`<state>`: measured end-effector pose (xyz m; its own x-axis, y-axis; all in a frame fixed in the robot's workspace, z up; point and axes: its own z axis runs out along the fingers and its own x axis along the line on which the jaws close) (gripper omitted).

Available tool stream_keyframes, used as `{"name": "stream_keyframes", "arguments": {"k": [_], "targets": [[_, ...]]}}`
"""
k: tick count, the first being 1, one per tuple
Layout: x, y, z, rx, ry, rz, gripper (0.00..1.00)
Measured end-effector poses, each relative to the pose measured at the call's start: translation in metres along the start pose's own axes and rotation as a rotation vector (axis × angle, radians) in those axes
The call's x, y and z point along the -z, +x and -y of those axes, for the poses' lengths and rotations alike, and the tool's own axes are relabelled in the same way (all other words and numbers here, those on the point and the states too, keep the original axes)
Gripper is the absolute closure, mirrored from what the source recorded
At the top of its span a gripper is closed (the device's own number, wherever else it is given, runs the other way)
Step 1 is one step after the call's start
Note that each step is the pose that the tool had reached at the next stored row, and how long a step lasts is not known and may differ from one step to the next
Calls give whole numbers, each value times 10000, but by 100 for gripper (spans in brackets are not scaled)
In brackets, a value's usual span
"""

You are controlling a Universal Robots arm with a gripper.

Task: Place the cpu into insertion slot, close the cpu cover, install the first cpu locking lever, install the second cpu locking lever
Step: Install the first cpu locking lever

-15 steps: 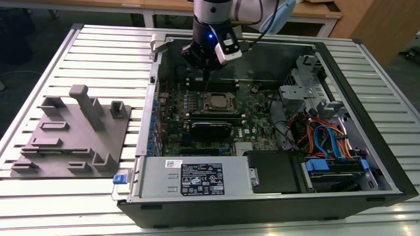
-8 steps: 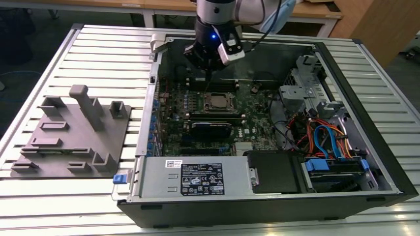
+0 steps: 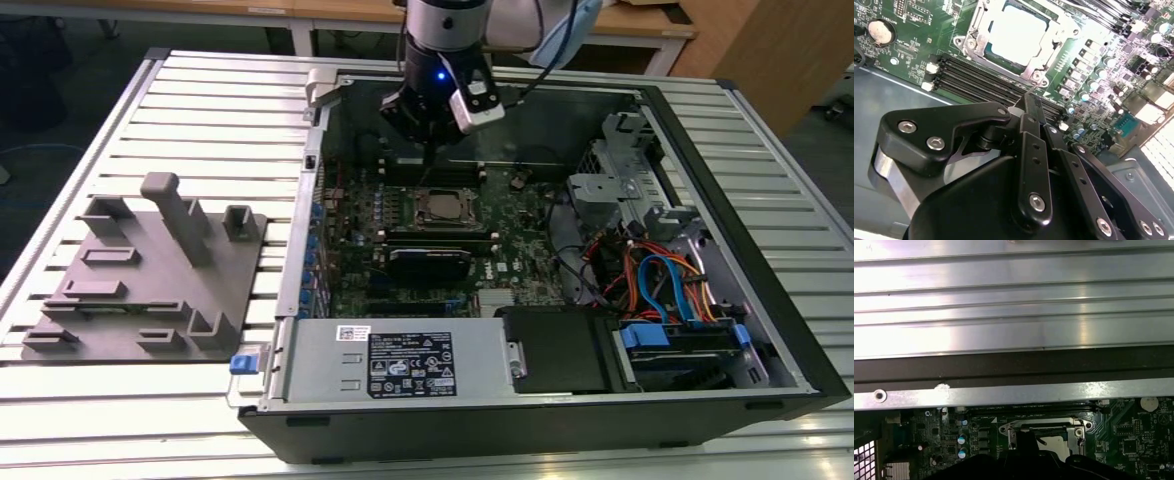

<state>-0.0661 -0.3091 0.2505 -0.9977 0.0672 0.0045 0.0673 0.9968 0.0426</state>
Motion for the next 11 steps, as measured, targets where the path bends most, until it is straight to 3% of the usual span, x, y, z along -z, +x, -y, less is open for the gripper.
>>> {"name": "stream_keyframes", "arguments": {"k": [11], "targets": [[-53,-100,-4,0,1,-1,90]]}}
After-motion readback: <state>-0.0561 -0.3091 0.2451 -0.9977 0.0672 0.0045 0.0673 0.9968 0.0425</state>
